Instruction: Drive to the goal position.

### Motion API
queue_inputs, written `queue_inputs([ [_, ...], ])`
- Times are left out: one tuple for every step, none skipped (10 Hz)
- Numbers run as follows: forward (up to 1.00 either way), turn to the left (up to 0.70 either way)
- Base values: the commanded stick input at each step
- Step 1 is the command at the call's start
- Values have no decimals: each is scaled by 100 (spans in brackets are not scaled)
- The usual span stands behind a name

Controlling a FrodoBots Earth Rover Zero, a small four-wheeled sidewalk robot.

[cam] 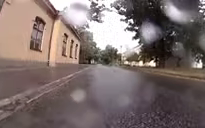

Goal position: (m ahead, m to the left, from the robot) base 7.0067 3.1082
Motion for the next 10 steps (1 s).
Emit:
queue_inputs([
  [85, 0],
  [85, 0],
  [85, 0],
  [85, 0],
  [85, 0],
  [85, 0],
  [85, 0],
  [85, 0],
  [85, 0],
  [85, 0],
])
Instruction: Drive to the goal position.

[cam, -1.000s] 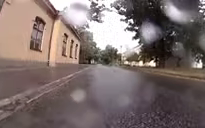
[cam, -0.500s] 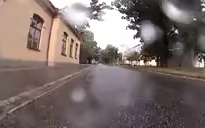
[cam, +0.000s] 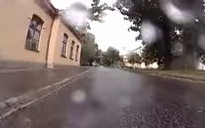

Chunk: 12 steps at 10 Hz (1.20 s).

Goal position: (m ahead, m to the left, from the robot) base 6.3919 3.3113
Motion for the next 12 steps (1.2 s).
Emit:
queue_inputs([
  [85, 0],
  [85, 0],
  [85, 0],
  [85, 0],
  [85, 0],
  [85, 0],
  [85, 0],
  [85, 0],
  [85, 0],
  [85, 0],
  [85, 0],
  [85, 0],
])
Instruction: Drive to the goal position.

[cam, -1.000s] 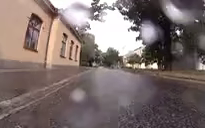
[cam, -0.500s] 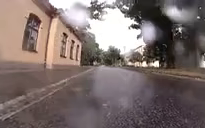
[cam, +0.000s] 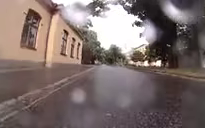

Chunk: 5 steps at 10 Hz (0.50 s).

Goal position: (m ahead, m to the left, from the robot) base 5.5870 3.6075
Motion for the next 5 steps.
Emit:
queue_inputs([
  [85, 0],
  [85, 0],
  [85, 0],
  [85, 0],
  [85, 0],
])
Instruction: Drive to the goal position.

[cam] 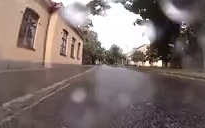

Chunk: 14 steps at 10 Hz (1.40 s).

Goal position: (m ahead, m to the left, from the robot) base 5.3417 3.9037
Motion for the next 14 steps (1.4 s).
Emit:
queue_inputs([
  [85, 0],
  [85, 0],
  [85, 0],
  [85, -1],
  [85, -6],
  [85, -11],
  [85, -16],
  [85, -21],
  [85, -26],
  [85, -31],
  [85, -34],
  [85, -34],
  [85, -34],
  [85, -21],
])
